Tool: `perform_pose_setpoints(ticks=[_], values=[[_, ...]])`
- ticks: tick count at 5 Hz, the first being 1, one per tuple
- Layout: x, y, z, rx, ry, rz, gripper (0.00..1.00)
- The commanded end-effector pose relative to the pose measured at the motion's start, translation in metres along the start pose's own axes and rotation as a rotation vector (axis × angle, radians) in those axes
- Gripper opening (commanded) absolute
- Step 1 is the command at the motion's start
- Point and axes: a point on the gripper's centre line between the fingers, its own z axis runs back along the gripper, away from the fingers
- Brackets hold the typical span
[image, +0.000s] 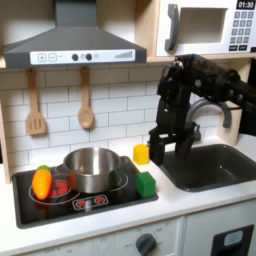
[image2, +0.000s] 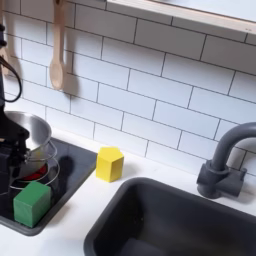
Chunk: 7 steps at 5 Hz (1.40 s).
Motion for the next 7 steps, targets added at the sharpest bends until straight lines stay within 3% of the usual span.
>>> perform_pose_setpoints(ticks=[1, 7], values=[[0.020, -0.007, -0.008, -0.002, 0.005, 0.000, 1.00], [0.061, -0.015, -0.072, 0.028, 0.104, 0.053, 1.00]])
